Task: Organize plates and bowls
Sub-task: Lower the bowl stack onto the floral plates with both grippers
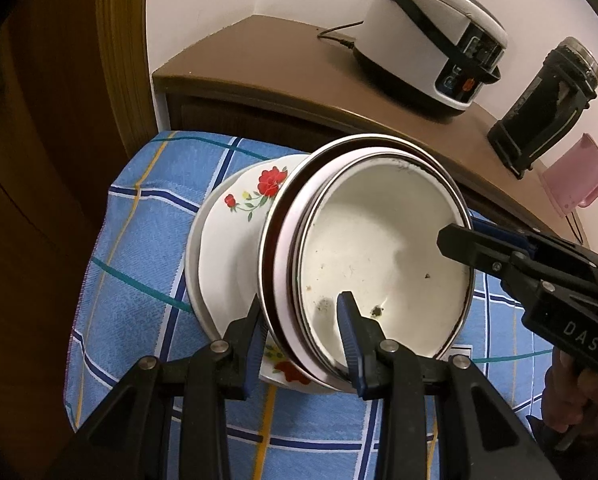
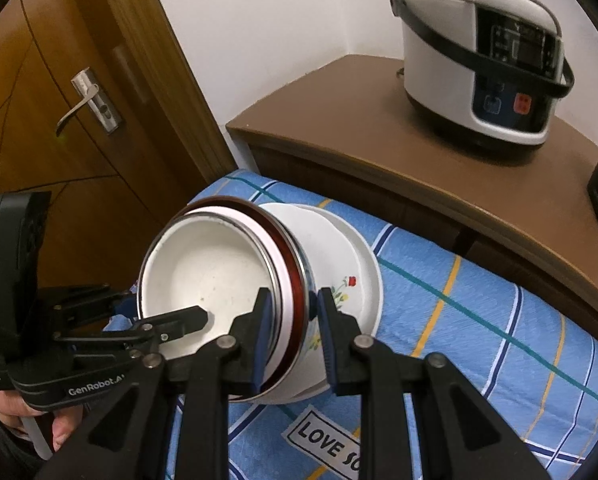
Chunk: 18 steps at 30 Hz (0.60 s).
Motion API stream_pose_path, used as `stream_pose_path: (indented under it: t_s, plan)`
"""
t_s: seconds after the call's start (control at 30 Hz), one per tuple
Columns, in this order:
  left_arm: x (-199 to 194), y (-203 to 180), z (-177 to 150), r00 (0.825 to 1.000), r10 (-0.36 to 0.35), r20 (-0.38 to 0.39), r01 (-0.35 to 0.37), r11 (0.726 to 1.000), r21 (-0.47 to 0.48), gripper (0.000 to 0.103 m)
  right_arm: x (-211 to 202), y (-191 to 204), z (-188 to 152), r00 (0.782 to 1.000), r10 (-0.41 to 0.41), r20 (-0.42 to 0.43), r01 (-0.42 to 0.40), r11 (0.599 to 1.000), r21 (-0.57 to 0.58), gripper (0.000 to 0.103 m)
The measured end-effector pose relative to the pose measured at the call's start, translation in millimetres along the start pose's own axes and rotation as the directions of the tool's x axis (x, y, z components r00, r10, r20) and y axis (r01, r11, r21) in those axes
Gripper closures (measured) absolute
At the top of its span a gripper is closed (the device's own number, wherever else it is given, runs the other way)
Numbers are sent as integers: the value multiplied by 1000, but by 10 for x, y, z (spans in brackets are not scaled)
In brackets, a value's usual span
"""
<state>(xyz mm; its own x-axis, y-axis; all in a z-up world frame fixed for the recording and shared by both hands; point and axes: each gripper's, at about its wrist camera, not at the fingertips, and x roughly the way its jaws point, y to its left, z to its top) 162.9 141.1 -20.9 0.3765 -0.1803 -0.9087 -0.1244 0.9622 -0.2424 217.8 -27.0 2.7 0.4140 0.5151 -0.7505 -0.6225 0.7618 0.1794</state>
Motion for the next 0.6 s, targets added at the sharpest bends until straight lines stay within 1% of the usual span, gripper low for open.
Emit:
stream_pose_path:
  t_s: [0.4, 0.6]
  plan:
    - [77, 5, 122, 1000, 11, -20, -11, 1000, 12, 65, 151, -98, 53, 1000, 14, -27, -13, 999, 31, 80]
    - [76, 23, 157, 1000, -5, 4, 5, 1000, 9, 62, 194, -163, 45, 999, 36, -3, -35, 997, 65, 80]
